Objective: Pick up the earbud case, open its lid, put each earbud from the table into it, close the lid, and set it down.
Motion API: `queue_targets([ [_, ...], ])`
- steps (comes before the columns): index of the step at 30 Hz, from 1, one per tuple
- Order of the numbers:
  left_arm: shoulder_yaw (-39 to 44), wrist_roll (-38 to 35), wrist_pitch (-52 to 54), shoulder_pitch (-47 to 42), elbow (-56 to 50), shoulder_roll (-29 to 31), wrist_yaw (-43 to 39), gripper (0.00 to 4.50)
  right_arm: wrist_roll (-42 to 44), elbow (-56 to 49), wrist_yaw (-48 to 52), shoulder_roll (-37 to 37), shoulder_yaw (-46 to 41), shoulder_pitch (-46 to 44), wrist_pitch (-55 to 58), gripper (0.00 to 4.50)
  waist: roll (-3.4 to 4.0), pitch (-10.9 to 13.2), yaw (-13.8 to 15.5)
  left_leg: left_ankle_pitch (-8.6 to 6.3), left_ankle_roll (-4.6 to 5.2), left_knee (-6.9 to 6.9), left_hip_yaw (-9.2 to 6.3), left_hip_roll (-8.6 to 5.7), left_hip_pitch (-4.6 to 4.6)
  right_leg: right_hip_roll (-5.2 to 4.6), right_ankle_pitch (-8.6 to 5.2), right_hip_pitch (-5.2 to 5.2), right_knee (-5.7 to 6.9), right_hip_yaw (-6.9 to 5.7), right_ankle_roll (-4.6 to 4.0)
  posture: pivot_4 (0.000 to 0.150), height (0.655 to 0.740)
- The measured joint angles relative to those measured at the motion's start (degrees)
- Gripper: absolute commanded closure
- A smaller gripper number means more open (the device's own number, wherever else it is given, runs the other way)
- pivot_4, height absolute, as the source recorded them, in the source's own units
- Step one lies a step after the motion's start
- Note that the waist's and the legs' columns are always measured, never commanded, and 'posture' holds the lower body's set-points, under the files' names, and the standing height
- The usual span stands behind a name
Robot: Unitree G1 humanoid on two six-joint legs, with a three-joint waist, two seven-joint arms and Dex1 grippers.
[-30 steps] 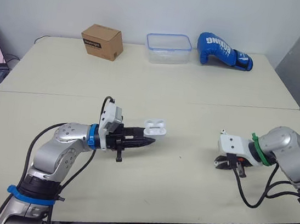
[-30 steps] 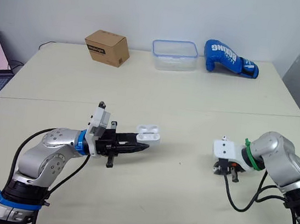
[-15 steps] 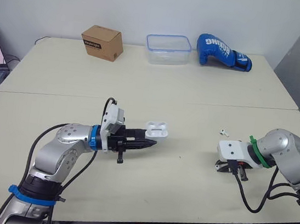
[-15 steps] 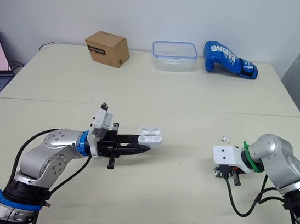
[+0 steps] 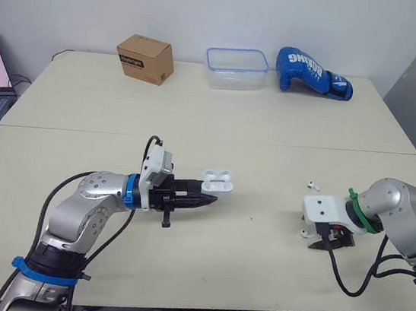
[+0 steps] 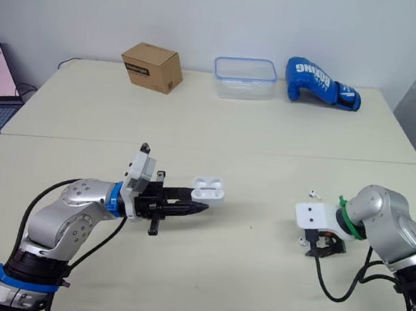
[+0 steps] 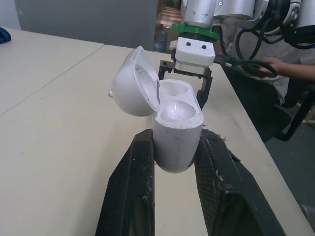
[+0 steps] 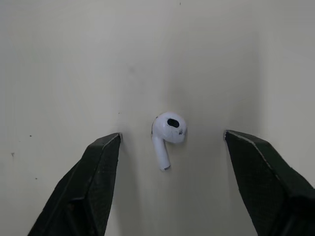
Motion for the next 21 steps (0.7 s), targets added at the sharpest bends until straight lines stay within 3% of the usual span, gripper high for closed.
queue_targets([
  [13,-1.12,3.74,-6.81,-6.64,13.9,-2.12,-2.83,3.76,-6.84,-4.93,3.46,0.66,4.14,-2.76,5.93,0.99,0.0,0.0,-0.06,0.0,0.0,0.0,0.01,-0.01,-0.02,0.0,0.0,-0.04,-0.01,-0.01,0.0,0.15,0.7307],
  [21,-2.38,4.88,-8.77,-7.93,16.2,-3.7,-4.21,3.76,-10.15,-6.26,3.95,1.55,5.55,-4.04,8.69,0.99,0.0,0.0,-0.07,0.0,0.0,0.01,0.01,-0.01,-0.05,0.0,0.0,-0.08,0.01,-0.01,0.0,0.15,0.7307],
])
